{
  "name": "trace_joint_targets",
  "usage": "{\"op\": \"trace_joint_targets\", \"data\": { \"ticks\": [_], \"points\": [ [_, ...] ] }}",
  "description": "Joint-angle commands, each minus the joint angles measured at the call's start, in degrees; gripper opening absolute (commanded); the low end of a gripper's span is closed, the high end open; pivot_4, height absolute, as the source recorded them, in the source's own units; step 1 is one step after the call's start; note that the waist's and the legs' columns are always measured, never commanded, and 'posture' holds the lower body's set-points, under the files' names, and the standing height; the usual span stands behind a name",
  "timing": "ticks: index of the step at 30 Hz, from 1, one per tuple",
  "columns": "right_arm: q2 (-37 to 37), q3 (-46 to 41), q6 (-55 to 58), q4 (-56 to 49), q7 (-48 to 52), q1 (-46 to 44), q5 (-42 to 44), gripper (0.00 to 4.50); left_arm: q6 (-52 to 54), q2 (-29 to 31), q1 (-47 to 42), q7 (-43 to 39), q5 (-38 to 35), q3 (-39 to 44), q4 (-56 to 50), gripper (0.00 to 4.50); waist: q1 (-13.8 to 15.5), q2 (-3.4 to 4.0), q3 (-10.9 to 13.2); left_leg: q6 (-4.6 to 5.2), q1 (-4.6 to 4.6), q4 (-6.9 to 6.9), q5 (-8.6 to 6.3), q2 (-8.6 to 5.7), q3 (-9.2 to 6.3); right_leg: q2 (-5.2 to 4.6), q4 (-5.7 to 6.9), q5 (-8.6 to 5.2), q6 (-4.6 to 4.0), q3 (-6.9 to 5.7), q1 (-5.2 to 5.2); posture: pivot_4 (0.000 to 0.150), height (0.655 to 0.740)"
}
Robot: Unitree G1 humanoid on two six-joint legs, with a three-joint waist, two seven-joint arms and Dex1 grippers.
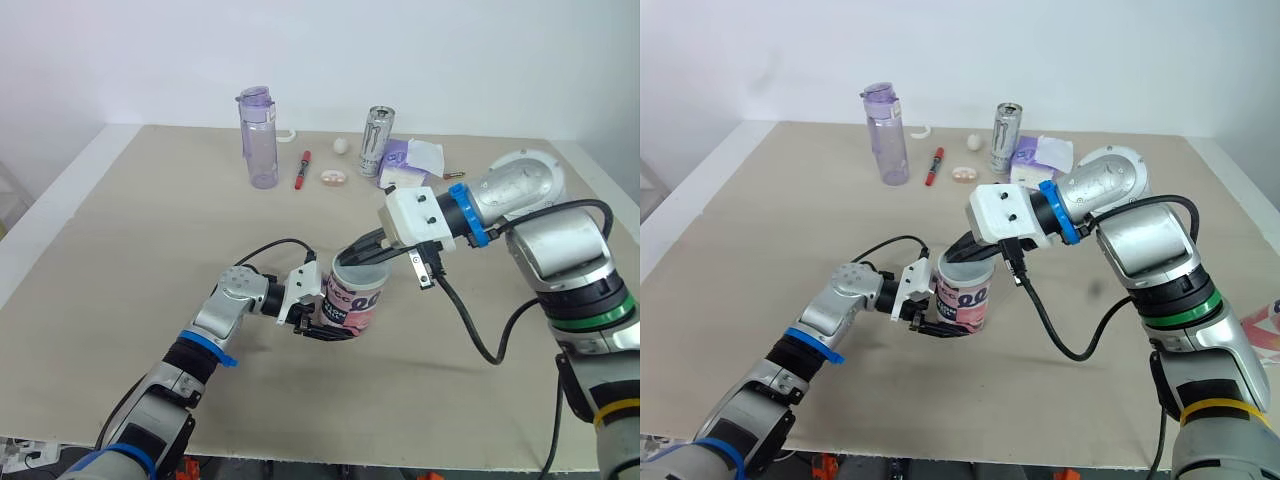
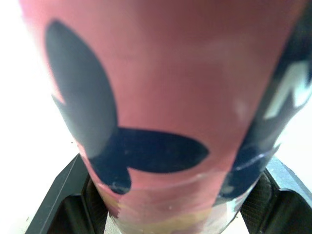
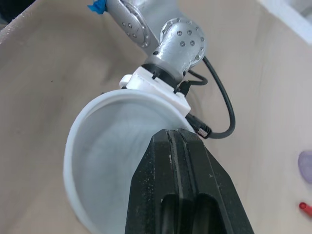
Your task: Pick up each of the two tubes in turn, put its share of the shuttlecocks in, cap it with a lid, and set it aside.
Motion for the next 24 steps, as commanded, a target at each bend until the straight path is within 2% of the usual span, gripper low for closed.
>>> {"op": "trace_joint_targets", "data": {
  "ticks": [1, 10, 16, 24],
  "points": [
    [0.33, 0.66, -1.14, -0.27, 0.58, 2.54, -0.24, 0.12, 1.72, 0.96, 1.9, 0.3, 2.02, -1.77, 1.63, 3.06, 0.0, -0.1, -0.07, 0.0, 0.0, -0.01, 0.0, 0.0, 0.0, 0.0, 0.0, -0.01, -0.01, -0.01, 0.01, 0.15, 0.74],
    [-1.13, 0.33, 3.31, -2.61, 2.72, 2.07, 0.78, 0.12, 1.89, 0.95, 2.06, 0.41, 1.97, -1.81, 1.35, 3.06, 0.02, -0.19, -0.16, 0.0, 0.02, -0.02, 0.0, 0.0, -0.02, -0.01, 0.0, -0.03, -0.05, -0.01, 0.04, 0.15, 0.74],
    [-6.87, 0.4, 8.98, -5.05, 8.25, -0.48, 2.59, 0.12, 1.91, 0.92, 2.23, 0.45, 1.88, -1.87, 1.21, 3.06, 0.02, -0.2, -0.16, -0.01, 0.0, -0.1, -0.01, -0.03, -0.03, -0.05, 0.0, -0.07, -0.14, -0.01, 0.0, 0.15, 0.74],
    [-12.25, 3.48, 12.58, -6.99, 8.65, -3.11, 6.03, 0.12, 2.19, 0.94, 2.43, 0.48, 1.79, -2.01, 0.91, 3.06, 0.05, -0.2, -0.16, -0.04, -0.01, -0.18, -0.03, -0.02, -0.07, -0.04, 0.0, -0.16, -0.28, -0.04, -0.02, 0.15, 0.74]
  ]
}}
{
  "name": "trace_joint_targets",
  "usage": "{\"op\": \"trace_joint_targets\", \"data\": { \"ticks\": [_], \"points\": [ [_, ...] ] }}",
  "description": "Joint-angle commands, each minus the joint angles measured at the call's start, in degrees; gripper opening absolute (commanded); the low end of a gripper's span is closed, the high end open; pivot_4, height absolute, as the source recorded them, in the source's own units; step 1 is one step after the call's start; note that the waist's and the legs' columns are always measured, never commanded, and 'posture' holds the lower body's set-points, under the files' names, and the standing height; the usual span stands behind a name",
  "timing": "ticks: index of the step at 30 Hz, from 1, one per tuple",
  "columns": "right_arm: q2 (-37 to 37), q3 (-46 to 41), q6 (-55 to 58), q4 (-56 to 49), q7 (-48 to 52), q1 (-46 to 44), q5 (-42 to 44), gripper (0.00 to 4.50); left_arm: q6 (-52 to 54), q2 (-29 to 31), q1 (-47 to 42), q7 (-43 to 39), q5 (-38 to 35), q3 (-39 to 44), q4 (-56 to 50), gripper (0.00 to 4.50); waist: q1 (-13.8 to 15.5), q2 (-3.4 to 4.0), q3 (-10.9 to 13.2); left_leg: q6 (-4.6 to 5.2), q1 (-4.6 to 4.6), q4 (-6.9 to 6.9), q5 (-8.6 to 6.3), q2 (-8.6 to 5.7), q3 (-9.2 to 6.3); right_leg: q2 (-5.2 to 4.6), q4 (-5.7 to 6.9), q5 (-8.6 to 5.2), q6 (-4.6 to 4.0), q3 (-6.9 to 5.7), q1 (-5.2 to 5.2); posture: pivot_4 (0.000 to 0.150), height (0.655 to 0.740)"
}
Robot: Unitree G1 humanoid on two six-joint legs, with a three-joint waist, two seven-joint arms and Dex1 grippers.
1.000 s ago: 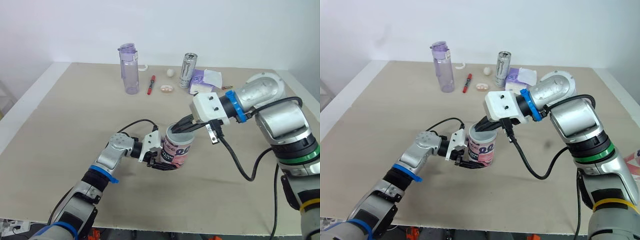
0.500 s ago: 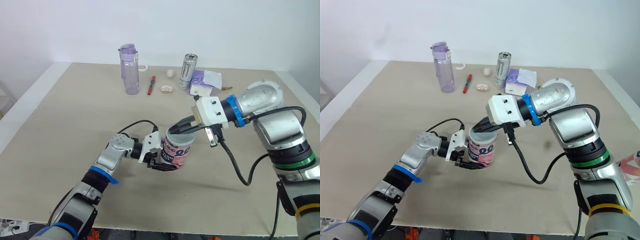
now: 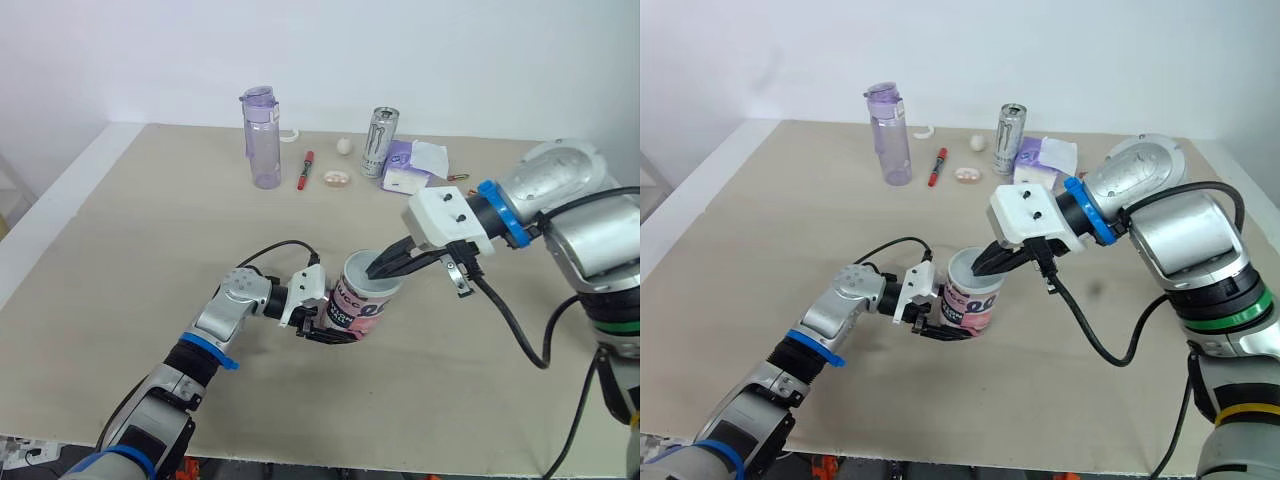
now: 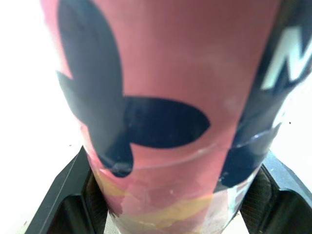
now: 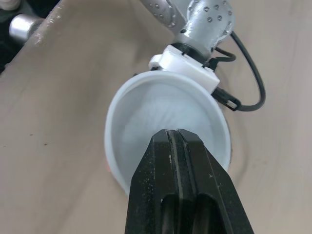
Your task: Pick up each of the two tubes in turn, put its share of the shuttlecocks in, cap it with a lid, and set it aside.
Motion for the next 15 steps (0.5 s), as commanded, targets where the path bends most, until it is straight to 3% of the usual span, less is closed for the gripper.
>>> {"op": "trace_joint_targets", "data": {
  "ticks": [1, 15],
  "points": [
    [-2.14, 2.36, 1.94, -1.61, 3.01, -1.52, 1.98, 0.12, 2.01, 1.01, 1.88, 0.29, 1.72, -1.41, 2.12, 3.06, -0.02, 0.0, 0.0, -0.03, 0.0, 0.0, -0.02, 0.01, 0.01, 0.0, 0.0, 0.0, 0.0, 0.0, 0.0, 0.15, 0.74],
    [-5.08, 8.35, 2.74, -3.83, 3.01, -5.67, 7.89, 0.12, 4.76, 0.66, 1.88, -1.73, -1.01, -0.56, 1.17, 3.06, -0.02, -0.01, 0.01, -0.13, -0.02, -0.02, -0.08, 0.02, 0.0, -0.01, 0.0, -0.06, -0.05, -0.02, -0.05, 0.15, 0.74]
  ]
}}
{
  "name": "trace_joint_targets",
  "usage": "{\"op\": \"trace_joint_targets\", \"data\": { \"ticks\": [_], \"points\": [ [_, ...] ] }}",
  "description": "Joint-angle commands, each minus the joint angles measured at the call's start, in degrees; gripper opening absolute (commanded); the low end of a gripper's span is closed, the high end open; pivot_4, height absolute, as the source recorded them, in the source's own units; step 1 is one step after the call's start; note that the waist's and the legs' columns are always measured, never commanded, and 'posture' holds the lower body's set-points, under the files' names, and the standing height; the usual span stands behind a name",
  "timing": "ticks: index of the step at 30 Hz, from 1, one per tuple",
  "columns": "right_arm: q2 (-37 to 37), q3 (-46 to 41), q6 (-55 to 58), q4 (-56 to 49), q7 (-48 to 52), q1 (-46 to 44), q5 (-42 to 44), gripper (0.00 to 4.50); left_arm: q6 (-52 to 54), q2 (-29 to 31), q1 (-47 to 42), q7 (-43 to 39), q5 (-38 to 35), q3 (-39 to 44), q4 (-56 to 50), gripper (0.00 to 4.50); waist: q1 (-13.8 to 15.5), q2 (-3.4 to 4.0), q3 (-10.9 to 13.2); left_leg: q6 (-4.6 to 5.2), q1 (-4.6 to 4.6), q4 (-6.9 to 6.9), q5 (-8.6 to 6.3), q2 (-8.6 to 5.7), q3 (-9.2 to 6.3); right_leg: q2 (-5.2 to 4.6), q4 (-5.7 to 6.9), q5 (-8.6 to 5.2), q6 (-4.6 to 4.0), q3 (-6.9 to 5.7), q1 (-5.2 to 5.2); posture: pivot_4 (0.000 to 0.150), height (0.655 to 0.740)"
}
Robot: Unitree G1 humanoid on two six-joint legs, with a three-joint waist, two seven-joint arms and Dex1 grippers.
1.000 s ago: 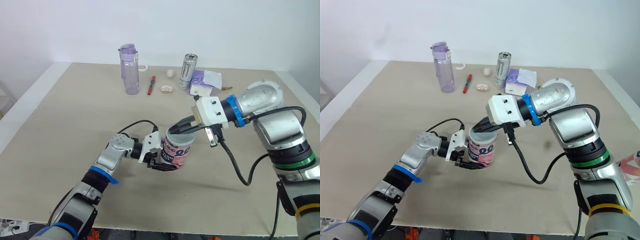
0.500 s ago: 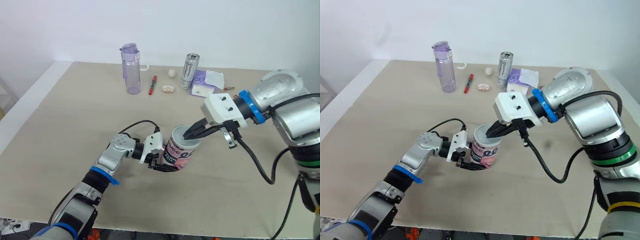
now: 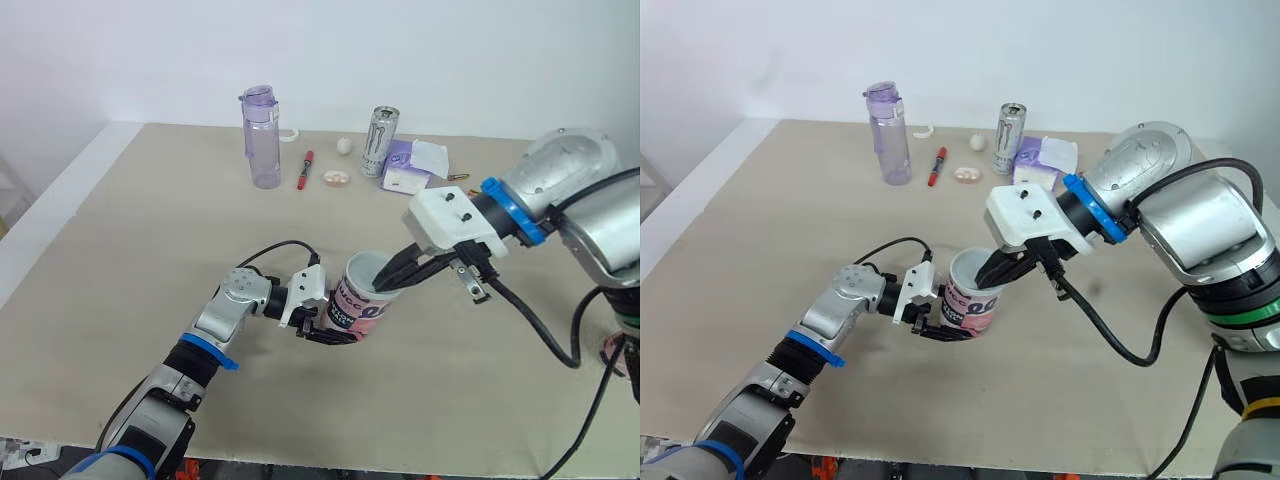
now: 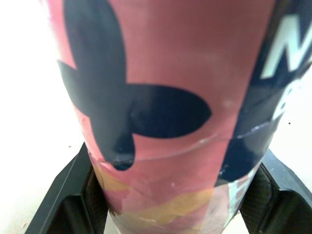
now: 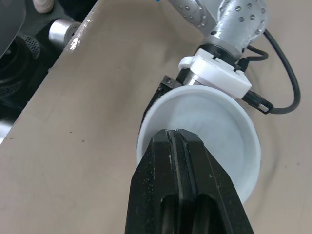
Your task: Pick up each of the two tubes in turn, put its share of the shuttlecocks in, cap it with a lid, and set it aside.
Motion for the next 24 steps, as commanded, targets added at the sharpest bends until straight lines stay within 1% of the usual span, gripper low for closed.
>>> {"op": "trace_joint_targets", "data": {
  "ticks": [1, 10, 16, 19, 24],
  "points": [
    [0.07, 3.13, -2.61, -0.82, 2.74, -0.24, -0.34, 0.12, 4.83, 0.76, 1.68, -2.35, -1.18, -0.83, 1.01, 3.06, -0.01, 0.0, 0.0, 0.0, 0.0, 0.0, 0.0, 0.0, 0.0, 0.0, 0.0, 0.0, 0.0, 0.0, 0.0, 0.15, 0.74],
    [1.42, 8.54, -8.16, 4.8, 2.74, -3.25, -4.3, 0.12, 6.05, 1.11, 1.75, -2.84, -1.53, -1.03, -0.02, 3.06, 0.0, 0.0, -0.01, -0.04, 0.0, -0.03, -0.11, 0.05, -0.02, 0.02, 0.01, -0.1, 0.0, -0.14, 0.01, 0.15, 0.74],
    [1.8, 11.9, -10.0, 7.26, 2.74, -5.52, -4.15, 0.12, 6.11, 1.17, 2.01, -2.61, -1.5, -1.0, -0.44, 3.06, -0.01, -0.01, -0.01, -0.04, 0.04, -0.02, -0.11, 0.08, -0.03, 0.03, 0.01, -0.14, -0.13, -0.15, 0.03, 0.15, 0.74],
    [2.31, 11.74, -10.01, 7.91, 2.74, -5.81, -3.67, 0.12, 5.86, 1.21, 2.22, -2.5, -1.41, -1.08, -0.65, 3.06, -0.01, -0.01, -0.02, -0.04, 0.06, -0.01, -0.11, 0.1, -0.02, 0.03, 0.01, -0.11, -0.16, -0.15, 0.03, 0.15, 0.74],
    [2.37, 9.15, -9.02, 9.49, 2.74, -5.46, -3.49, 0.12, 5.11, 1.44, 2.78, -2.64, -1.19, -1.21, -0.93, 3.06, -0.01, -0.01, -0.02, -0.04, 0.06, -0.02, -0.11, 0.15, -0.01, 0.06, 0.01, -0.12, -0.21, -0.16, 0.03, 0.15, 0.74]
  ]
}}
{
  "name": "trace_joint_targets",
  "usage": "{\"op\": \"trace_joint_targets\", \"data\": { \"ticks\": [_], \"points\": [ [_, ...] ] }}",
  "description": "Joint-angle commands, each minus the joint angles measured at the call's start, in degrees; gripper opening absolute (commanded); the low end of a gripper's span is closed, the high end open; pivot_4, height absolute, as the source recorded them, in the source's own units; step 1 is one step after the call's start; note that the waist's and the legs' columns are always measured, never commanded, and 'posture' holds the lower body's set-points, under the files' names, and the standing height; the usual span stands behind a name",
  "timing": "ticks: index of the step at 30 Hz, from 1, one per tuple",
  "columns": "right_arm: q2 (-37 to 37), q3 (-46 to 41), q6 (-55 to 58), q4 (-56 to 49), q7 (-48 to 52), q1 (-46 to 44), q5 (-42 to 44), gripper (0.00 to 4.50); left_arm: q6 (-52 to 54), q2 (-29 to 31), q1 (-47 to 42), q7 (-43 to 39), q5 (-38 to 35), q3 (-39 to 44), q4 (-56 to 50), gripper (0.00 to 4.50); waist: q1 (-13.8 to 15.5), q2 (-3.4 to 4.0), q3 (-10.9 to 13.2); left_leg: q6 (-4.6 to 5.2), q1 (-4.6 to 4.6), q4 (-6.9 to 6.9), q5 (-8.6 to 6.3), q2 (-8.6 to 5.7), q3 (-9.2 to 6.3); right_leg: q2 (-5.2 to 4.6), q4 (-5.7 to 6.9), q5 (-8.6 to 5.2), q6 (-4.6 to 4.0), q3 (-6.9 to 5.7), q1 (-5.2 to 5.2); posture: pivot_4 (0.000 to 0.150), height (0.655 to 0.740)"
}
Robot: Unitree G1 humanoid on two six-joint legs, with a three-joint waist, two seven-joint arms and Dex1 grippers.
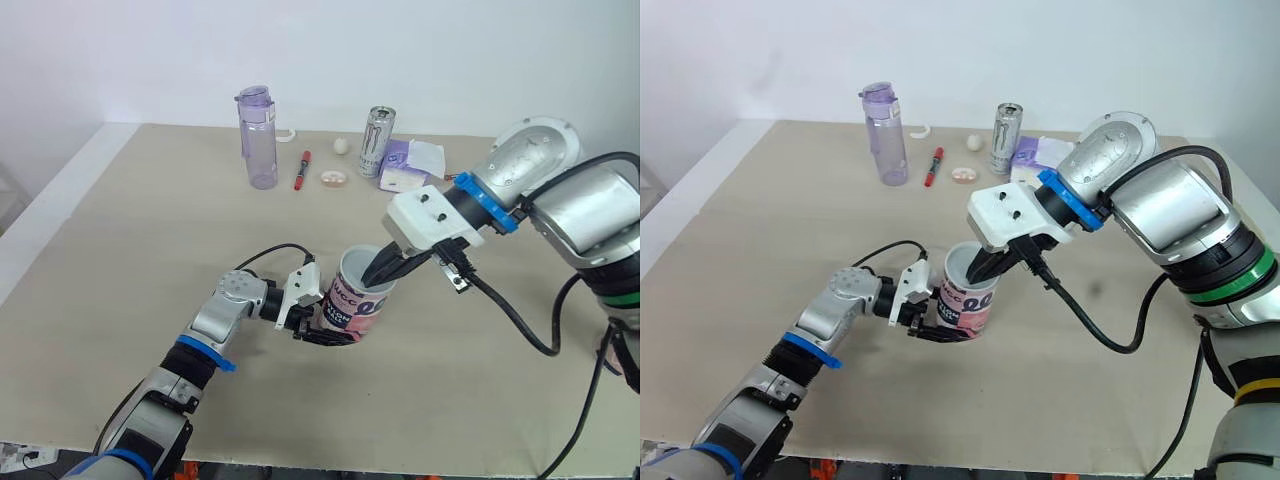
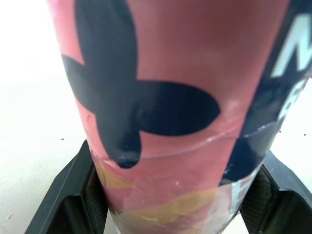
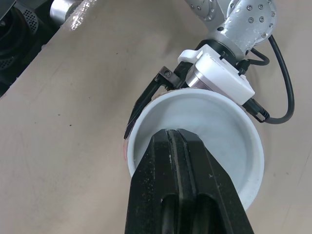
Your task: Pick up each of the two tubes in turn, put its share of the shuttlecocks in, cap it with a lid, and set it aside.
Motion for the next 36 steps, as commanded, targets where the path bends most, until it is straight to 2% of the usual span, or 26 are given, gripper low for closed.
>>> {"op": "trace_joint_targets", "data": {
  "ticks": [1, 9, 22, 36],
  "points": [
    [0.06, -0.93, 0.15, 2.31, 2.49, 1.22, -2.61, 0.12, 0.71, 0.95, 1.73, -1.34, 0.78, -1.71, 0.79, 3.06, 0.0, 0.0, 0.0, 0.0, 0.0, 0.0, 0.0, 0.0, 0.0, 0.0, 0.0, 0.0, 0.0, 0.0, 0.0, 0.15, 0.74],
    [2.44, -5.34, -2.4, 5.76, -0.58, 3.11, -8.76, 0.12, -1.0, 0.54, 1.39, -1.22, 1.02, -1.63, 1.56, 3.06, 0.02, 0.0, 0.0, 0.0, -0.01, 0.0, 0.0, -0.02, 0.0, 0.01, 0.01, 0.07, 0.15, -0.01, 0.0, 0.15, 0.74],
    [4.24, -7.31, 1.92, -2.79, 1.34, 9.8, -9.48, 0.12, -4.65, -0.29, 0.83, 0.51, 1.86, -1.38, 3.73, 3.06, 0.06, 0.0, -0.01, 0.0, -0.02, 0.05, 0.0, -0.07, -0.02, -0.02, 0.01, 0.09, 0.2, -0.01, 0.05, 0.15, 0.74],
    [10.3, -8.42, 0.09, -0.89, -0.63, 12.65, -12.5, 0.12, -6.62, -0.92, 0.58, 1.23, 1.69, -0.85, 4.59, 3.06, 0.04, -0.07, -0.19, 0.0, 0.12, 0.06, 0.0, -0.06, -0.03, 0.0, 0.01, 0.14, 0.25, -0.01, 0.17, 0.15, 0.74]
  ]
}}
